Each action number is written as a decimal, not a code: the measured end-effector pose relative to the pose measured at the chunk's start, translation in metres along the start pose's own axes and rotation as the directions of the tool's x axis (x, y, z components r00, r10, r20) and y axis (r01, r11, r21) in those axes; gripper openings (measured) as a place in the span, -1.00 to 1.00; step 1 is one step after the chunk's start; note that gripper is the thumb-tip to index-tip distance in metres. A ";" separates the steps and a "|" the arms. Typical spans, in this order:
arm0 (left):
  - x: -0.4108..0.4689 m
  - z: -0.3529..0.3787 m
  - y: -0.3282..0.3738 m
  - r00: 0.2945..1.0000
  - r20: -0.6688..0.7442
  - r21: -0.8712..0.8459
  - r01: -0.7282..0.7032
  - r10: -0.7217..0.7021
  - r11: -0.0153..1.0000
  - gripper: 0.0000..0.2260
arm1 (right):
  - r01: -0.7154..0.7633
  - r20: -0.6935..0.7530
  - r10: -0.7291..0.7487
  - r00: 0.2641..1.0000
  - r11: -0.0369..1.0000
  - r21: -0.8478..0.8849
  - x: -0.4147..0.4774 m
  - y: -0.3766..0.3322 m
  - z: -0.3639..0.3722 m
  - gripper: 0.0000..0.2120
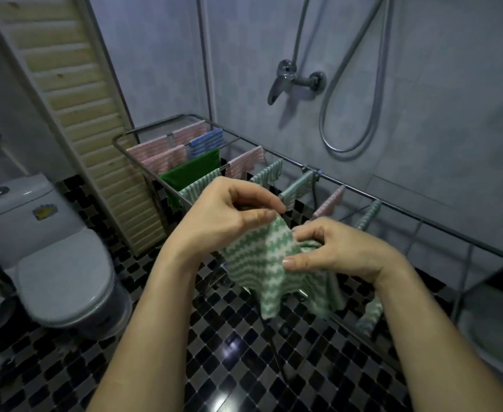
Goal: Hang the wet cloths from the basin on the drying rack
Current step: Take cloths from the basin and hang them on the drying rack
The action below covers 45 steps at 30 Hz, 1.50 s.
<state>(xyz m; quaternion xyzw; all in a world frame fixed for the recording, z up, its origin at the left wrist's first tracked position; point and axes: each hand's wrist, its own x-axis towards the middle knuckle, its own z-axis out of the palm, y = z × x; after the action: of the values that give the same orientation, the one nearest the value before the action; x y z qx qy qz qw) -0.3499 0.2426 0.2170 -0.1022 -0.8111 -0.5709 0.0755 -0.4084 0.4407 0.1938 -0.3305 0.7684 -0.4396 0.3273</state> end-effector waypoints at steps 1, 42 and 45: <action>0.002 0.004 -0.001 1.000 -0.010 -0.006 -0.011 0.011 1.000 -0.86 | -0.037 -0.023 0.036 0.999 0.997 -0.068 -0.007 0.004 -0.006 -0.73; 0.222 0.331 -0.161 0.927 0.026 -0.190 0.371 -0.373 0.909 -0.76 | -0.540 -0.729 0.549 0.408 0.789 0.293 -0.105 0.307 -0.218 -0.65; 0.234 0.340 -0.172 0.904 -0.017 -0.185 0.418 -0.428 0.890 -0.69 | -0.612 -0.748 0.529 0.401 0.762 0.211 -0.096 0.319 -0.226 -0.62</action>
<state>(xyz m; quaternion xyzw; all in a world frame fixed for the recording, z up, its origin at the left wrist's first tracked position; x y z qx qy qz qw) -0.6213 0.5250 0.0020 0.0869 -0.7576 -0.6459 -0.0366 -0.6031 0.7468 0.0197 0.1583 0.9162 -0.3596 0.0786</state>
